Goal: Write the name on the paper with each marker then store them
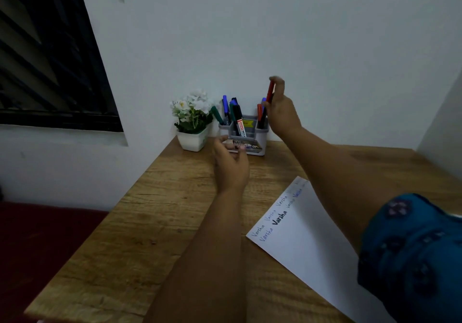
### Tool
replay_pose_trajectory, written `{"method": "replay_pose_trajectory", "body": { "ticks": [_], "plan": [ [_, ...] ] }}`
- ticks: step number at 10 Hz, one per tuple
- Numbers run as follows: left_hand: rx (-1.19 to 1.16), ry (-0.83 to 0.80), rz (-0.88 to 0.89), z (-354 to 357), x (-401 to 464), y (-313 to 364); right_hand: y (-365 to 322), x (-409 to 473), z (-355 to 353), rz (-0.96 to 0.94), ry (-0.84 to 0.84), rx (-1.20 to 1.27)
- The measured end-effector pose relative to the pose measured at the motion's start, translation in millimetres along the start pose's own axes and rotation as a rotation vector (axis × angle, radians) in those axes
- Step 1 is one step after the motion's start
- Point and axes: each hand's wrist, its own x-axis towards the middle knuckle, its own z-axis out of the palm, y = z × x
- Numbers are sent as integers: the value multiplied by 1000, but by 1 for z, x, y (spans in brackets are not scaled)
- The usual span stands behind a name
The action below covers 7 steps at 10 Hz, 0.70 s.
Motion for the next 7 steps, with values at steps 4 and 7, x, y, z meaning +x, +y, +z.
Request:
{"method": "replay_pose_trajectory", "body": {
  "ticks": [4,7],
  "plan": [
    [107,-86,-4,4,-3,0,26,6,12,2,-391,-398],
    [476,-58,288,-2,-9,18,12,-75,-37,-34,-63,-170]
  ]
}}
